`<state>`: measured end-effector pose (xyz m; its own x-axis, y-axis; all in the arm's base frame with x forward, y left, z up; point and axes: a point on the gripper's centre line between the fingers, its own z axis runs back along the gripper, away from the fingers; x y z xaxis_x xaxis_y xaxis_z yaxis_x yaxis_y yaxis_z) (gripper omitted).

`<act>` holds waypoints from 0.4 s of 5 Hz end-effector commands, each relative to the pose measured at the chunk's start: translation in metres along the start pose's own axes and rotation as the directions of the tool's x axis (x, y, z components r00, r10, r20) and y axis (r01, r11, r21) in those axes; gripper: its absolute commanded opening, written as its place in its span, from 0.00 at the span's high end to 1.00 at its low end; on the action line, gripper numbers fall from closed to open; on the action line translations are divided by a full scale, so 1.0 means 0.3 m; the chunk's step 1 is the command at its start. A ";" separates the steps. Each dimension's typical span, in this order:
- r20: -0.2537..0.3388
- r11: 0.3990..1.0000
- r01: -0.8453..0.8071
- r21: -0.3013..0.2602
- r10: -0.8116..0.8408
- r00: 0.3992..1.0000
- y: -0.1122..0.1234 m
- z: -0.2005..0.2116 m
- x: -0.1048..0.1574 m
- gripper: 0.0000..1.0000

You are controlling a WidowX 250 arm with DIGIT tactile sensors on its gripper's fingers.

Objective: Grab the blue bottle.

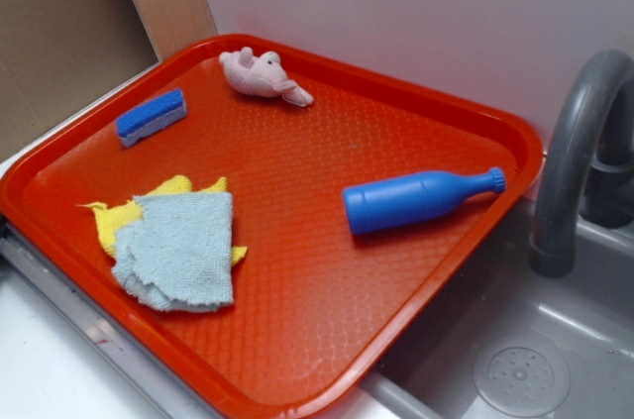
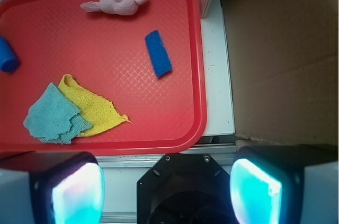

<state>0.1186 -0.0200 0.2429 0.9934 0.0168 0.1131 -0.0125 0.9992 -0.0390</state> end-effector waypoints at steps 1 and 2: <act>0.000 1.000 0.000 0.000 0.000 1.000 0.000 0.000 0.000 0.00; 0.061 0.991 0.131 -0.011 -0.130 0.990 -0.105 0.000 0.073 0.00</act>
<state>0.1388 -0.0510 0.2357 0.9844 -0.1141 0.1336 0.1186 0.9926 -0.0267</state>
